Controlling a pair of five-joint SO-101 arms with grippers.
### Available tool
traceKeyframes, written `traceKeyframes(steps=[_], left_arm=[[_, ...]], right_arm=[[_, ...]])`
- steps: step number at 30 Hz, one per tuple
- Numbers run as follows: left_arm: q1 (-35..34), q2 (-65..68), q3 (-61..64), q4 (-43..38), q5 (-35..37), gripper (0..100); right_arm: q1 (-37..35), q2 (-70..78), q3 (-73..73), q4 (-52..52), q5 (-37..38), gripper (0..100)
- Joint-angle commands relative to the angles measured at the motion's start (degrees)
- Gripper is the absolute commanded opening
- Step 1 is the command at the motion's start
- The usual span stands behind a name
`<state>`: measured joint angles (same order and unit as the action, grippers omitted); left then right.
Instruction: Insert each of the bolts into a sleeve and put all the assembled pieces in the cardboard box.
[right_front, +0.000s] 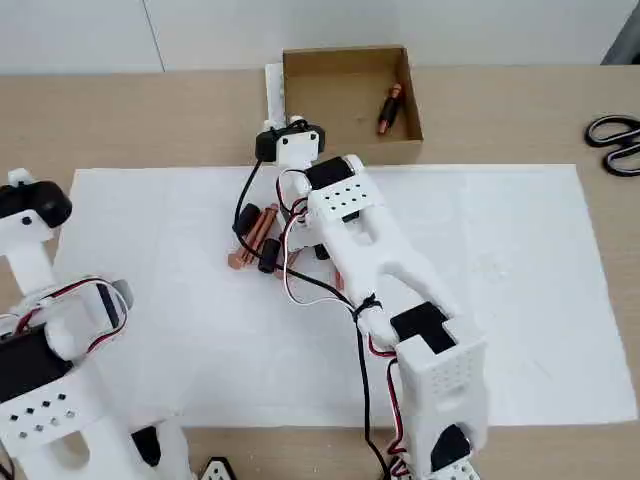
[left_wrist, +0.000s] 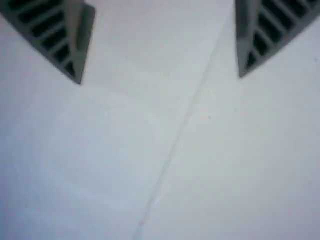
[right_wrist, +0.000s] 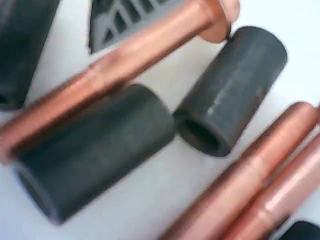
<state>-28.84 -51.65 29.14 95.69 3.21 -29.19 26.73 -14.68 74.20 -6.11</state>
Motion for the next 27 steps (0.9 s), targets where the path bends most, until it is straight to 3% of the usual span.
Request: traceKeyframes(steps=[1, 8, 19, 27], left_arm=[[0.4, -0.7, -0.1, -1.4, -0.1, 19], [0.4, -0.7, -0.1, -1.4, -0.1, 19], [0.4, -0.7, -0.1, -1.4, -0.1, 19], [0.4, -0.7, 0.0, -1.4, -0.1, 19]], right_arm=[[-0.2, -0.2, -2.6, -1.0, 0.3, 18.2], [-0.2, -0.1, -2.4, -1.8, 0.4, 18.0], [0.0, 2.1, -2.5, -2.6, -0.1, 4.3], [0.1, 7.0, -2.6, -3.1, -0.1, 4.3]])
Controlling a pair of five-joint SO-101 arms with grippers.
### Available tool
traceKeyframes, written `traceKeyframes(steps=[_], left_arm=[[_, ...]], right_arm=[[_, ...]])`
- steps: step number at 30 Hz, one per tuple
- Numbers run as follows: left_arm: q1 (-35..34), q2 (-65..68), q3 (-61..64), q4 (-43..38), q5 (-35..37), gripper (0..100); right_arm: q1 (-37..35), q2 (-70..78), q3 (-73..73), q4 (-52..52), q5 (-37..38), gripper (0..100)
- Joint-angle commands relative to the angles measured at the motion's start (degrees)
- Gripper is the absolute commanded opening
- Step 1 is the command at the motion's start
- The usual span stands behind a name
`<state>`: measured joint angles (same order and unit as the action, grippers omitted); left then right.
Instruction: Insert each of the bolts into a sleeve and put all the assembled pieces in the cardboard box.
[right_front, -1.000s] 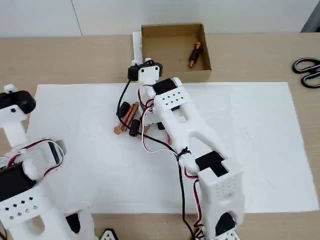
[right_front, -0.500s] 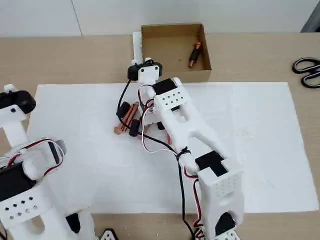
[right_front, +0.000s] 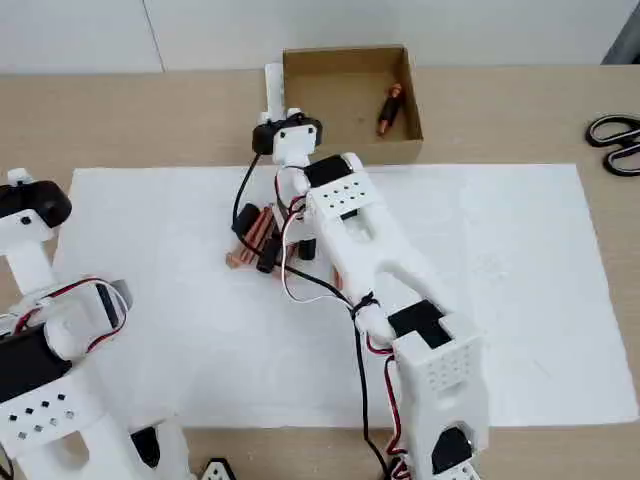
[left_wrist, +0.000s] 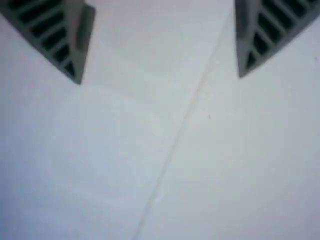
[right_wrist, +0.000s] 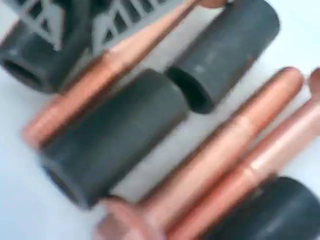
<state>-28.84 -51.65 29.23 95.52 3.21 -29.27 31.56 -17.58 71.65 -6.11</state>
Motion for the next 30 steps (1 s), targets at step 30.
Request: traceKeyframes(steps=[30], left_arm=[[0.4, -0.7, -0.1, -1.2, -0.1, 19]], right_arm=[[0.8, 5.8, -6.9, 5.3, -0.2, 11.7]])
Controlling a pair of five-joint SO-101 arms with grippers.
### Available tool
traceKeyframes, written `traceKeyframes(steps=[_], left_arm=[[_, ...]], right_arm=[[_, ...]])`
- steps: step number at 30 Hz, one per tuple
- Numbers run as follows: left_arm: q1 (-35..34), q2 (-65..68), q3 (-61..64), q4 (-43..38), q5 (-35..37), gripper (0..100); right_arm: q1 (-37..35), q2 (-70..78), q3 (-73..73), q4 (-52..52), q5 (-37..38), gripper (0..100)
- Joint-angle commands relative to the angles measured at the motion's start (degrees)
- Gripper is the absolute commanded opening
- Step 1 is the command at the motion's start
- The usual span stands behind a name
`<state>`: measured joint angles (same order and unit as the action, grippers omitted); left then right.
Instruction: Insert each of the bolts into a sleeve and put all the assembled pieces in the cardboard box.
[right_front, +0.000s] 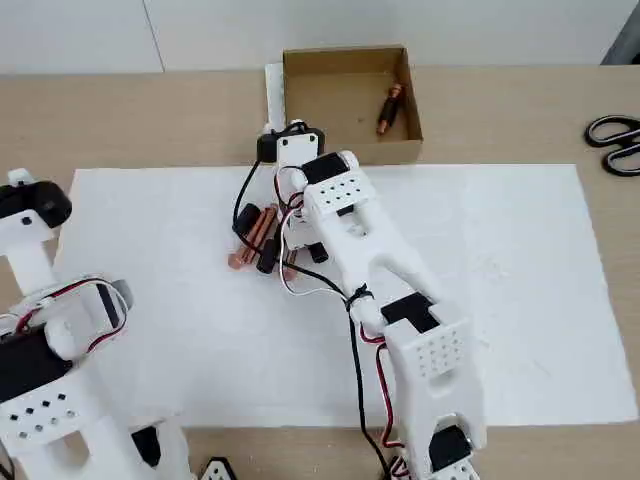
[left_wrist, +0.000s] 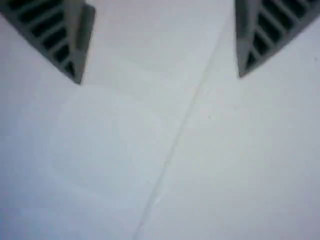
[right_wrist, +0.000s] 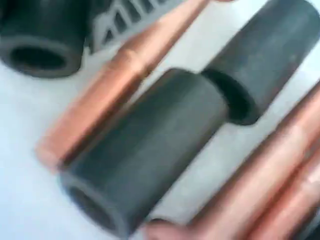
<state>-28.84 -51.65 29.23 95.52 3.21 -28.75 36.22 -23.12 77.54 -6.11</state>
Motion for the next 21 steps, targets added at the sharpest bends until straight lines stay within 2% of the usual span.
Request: traceKeyframes(steps=[1, 17, 21], left_arm=[[0.4, -0.7, -0.1, -1.2, -0.1, 19], [0.4, -0.7, -0.1, -1.2, -0.1, 19], [0.4, -0.7, -0.1, -1.2, -0.1, 19]], right_arm=[[0.3, 2.2, -1.4, -0.7, -0.2, 11.7], [0.9, 5.9, -2.6, -0.9, 0.3, 11.3], [1.5, 5.7, -2.9, -0.9, 0.1, 5.4]])
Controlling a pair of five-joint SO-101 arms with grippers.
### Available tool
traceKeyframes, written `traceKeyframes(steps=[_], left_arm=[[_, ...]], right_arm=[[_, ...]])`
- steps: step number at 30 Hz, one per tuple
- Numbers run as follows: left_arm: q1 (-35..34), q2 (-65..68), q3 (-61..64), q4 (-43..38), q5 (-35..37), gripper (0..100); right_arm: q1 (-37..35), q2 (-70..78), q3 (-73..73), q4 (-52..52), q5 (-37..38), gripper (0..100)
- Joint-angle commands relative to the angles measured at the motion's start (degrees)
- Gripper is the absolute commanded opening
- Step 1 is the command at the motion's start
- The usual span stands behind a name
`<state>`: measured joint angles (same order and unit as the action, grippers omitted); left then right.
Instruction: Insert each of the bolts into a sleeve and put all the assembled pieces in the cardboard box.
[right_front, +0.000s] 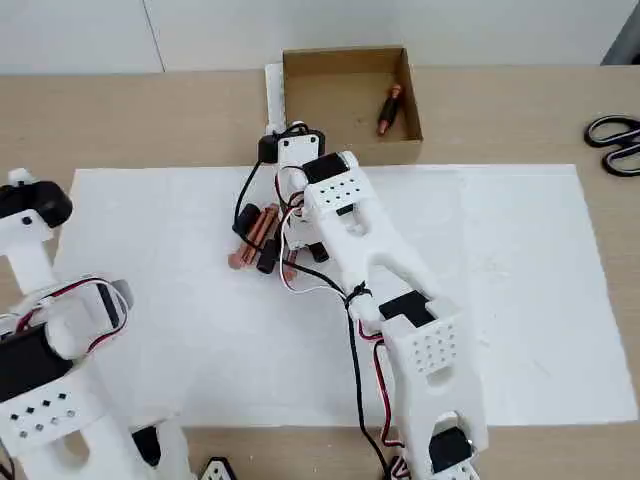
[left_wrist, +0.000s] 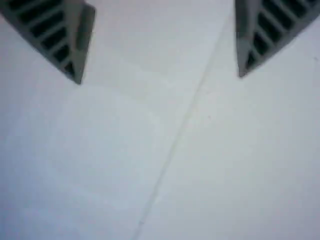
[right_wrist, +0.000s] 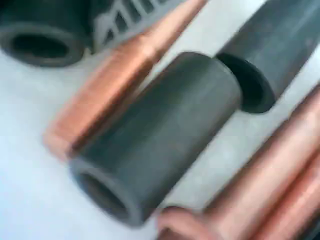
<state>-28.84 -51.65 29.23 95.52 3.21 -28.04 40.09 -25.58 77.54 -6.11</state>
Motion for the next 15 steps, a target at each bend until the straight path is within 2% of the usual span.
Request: traceKeyframes(steps=[1, 2, 15], left_arm=[[0.4, -0.7, -0.1, -1.2, -0.1, 19], [0.4, -0.7, -0.1, -1.2, -0.1, 19], [0.4, -0.7, -0.2, -1.2, -0.1, 19]], right_arm=[[0.8, 1.5, -1.1, -0.5, 0.1, 2.7], [1.0, 1.0, -1.3, -0.3, 0.3, 0.2], [2.9, -14.3, -11.2, 12.7, 0.4, 0.3]])
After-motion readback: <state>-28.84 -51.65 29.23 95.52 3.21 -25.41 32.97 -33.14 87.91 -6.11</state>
